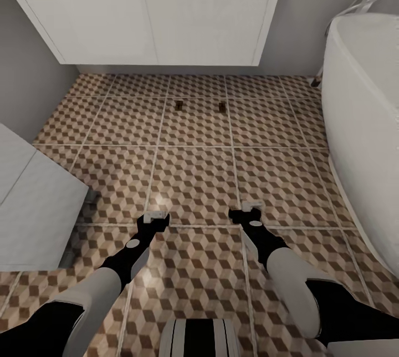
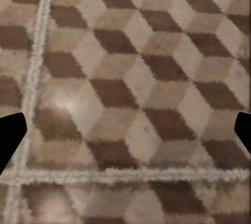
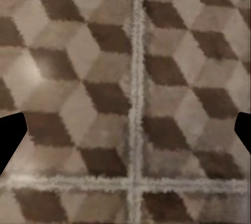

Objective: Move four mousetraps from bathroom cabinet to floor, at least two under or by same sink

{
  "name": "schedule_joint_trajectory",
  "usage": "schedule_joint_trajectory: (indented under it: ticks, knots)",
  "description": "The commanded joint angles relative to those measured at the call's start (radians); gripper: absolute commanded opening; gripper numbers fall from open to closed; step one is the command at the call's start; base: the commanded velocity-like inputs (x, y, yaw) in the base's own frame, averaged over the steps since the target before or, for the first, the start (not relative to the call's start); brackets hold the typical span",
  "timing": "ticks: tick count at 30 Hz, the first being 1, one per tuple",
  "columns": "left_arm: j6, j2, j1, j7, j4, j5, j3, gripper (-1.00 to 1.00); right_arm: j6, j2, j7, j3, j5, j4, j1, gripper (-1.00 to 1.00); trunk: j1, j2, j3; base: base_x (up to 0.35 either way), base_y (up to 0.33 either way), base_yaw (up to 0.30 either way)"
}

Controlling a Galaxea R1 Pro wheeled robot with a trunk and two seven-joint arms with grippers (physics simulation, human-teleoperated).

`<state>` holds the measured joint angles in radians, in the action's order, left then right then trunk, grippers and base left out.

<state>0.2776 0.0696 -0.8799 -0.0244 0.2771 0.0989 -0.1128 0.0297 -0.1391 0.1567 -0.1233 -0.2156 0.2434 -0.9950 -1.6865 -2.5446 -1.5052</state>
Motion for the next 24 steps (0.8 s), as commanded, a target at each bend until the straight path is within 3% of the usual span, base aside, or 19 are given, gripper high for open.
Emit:
schedule_joint_trajectory:
  ticks: [1, 24]
  knots:
    - [0.004, -0.001, -0.001, -0.003, -0.003, 0.011, -0.008, 1.00, 0.003, -0.001, 0.001, -0.008, -0.010, -0.001, -0.001, 1.00, 0.001, 0.000, 0.003, 0.000, 0.000, 0.000]
    - [0.005, -0.001, -0.001, -0.004, -0.011, 0.014, -0.008, 1.00, 0.004, -0.002, 0.000, -0.007, -0.006, -0.030, 0.001, 1.00, 0.011, 0.005, 0.092, 0.000, 0.000, 0.000]
